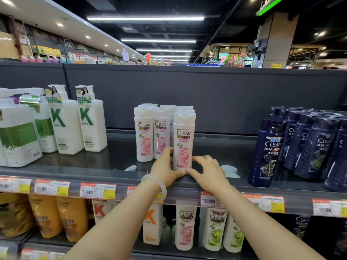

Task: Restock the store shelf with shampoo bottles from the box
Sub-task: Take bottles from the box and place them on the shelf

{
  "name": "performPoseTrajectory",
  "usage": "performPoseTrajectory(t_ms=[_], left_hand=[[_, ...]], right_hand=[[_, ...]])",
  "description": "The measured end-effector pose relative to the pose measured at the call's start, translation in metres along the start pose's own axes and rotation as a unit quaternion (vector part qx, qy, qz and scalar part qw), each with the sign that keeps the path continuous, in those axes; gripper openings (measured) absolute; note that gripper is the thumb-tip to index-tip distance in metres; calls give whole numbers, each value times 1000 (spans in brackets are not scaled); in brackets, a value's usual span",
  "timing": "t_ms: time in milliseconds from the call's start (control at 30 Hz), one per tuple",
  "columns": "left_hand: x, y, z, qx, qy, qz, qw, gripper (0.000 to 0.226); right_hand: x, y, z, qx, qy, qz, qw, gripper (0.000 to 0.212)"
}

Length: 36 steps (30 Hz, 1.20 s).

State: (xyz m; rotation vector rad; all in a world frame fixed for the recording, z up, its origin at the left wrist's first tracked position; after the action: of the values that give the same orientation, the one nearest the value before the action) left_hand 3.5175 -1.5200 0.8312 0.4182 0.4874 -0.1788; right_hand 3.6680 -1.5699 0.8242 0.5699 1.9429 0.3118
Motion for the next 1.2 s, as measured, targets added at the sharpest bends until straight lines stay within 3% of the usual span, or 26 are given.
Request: performPoseTrajectory(t_ms=[200, 300, 433, 500, 567, 667, 833, 1033, 1200], left_hand=[[-1, -5, 1, 4, 3, 16, 1000, 74], [-12, -15, 5, 42, 71, 77, 994, 74], [-37, -48, 10, 127, 209, 153, 958, 64], [-51, -72, 8, 151, 255, 179, 938, 61], [-66, -103, -2, 152, 310, 181, 921, 59], [-82, -166, -40, 62, 450, 117, 883, 67], [-109, -305, -117, -233, 539, -18, 809, 81], [-183, -459, -169, -435, 521, 26, 734, 71], [-270, -552, -205, -499, 480, 101, 715, 74]], right_hand=[[-2, -2, 1, 12, 17, -1, 1000, 53], [-17, -12, -5, 7, 26, 64, 998, 47], [-38, -45, -49, -180, -52, 180, 966, 33], [-35, -64, -78, -261, -56, 146, 953, 34], [-17, -82, -101, -297, -58, 60, 951, 40], [26, -119, -127, -325, -72, -45, 942, 44], [113, -213, -173, -385, -118, -214, 890, 69], [181, -348, -260, -490, -98, -312, 808, 70], [226, -420, -342, -531, -77, -373, 757, 81]])
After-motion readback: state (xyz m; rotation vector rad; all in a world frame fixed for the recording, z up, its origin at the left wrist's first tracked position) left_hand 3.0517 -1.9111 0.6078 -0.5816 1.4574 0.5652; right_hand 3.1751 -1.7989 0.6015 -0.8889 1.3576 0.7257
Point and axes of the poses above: each hand's wrist, its own y-axis towards the middle knuckle, its own x-axis out of the palm, z = x × y, the point moved 2 cm from there along y, towards the middle knuckle, and after that the axes turned 9 degrees about z, right-handed, at the moved point
